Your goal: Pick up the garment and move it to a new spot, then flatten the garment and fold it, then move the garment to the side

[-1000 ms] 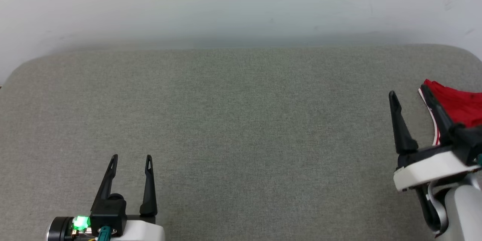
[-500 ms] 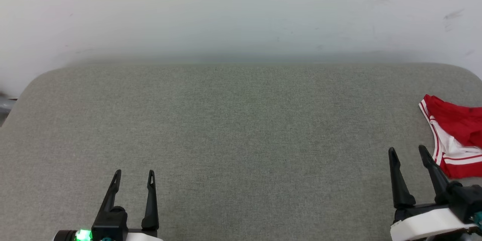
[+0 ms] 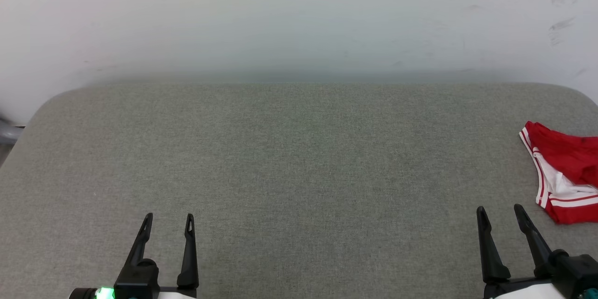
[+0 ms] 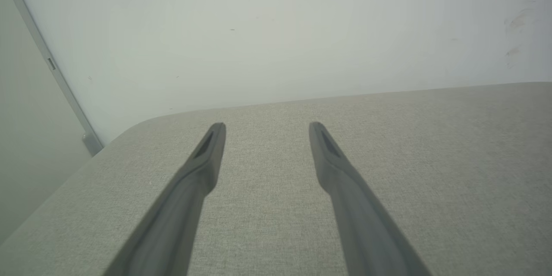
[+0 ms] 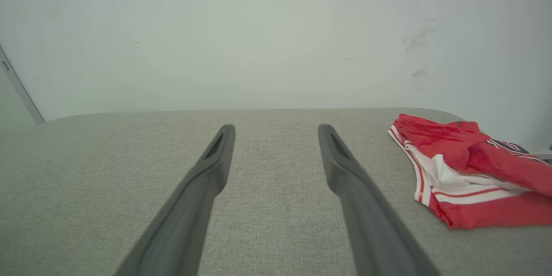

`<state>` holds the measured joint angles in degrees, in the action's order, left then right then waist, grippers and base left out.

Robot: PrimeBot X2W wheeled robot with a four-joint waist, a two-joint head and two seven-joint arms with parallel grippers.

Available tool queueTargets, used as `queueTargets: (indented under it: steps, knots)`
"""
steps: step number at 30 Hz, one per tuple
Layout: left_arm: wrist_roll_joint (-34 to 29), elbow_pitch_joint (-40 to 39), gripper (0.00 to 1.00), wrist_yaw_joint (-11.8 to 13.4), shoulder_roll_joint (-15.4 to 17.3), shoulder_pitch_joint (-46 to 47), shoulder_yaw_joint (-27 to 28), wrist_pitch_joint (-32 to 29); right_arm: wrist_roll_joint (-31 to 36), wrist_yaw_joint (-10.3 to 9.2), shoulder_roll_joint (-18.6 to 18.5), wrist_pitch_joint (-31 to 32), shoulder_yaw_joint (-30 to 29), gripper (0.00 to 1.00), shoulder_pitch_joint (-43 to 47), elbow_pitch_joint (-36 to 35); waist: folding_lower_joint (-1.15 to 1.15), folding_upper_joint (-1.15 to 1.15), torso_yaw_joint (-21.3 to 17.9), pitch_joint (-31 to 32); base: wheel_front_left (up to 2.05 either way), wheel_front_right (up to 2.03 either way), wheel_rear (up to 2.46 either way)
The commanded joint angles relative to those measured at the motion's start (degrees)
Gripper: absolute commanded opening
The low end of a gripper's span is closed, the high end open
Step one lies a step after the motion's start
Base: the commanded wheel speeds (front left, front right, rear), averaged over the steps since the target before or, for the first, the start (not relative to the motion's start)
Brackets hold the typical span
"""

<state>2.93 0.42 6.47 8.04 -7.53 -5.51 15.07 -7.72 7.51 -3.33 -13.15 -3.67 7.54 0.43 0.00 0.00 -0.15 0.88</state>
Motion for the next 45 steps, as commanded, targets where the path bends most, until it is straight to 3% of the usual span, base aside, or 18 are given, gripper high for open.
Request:
queueTargets:
  steps: [1, 16, 17, 21, 45]
  knots:
    - [-0.14, 0.17, 1.00, -0.31, -0.31, 0.55, 0.28, 0.12, 0.24, -0.05, 0.43, 0.19, -0.05, 1.00, 0.93, -0.42, 0.00, 0.00, -0.01, 0.05, 0.00, 0.00, 0.00]
    - [-0.16, 0.89, 1.00, -1.32, -0.78, 0.64, 1.63, 0.12, -0.31, -0.05, 0.60, 0.56, 0.93, 1.00, 0.98, -0.35, 0.00, 0.00, -0.05, 0.38, 0.00, 0.00, 0.00]
    - [0.00, 1.10, 0.00, -1.42, -0.81, 0.02, 1.46, -0.02, -0.22, 0.01, 0.31, 0.55, 0.90, 0.00, 0.71, -0.16, 0.00, 0.00, -0.04, 0.38, 0.00, 0.00, 0.00]
    - [1.11, 3.03, 0.00, -1.58, -1.38, -0.64, 1.38, -0.41, -1.34, 0.01, 0.30, 0.67, 1.08, 0.00, 0.86, 1.57, 0.01, 0.00, -0.04, 0.38, 0.00, 0.00, 0.00]
    - [28.22, 6.24, 0.00, -5.35, -2.19, 3.92, 4.24, -6.51, -27.94, 0.00, -0.91, 5.18, 1.44, 0.00, -3.74, 5.10, 0.01, 0.00, 0.00, 0.10, 0.00, 0.00, 0.00]
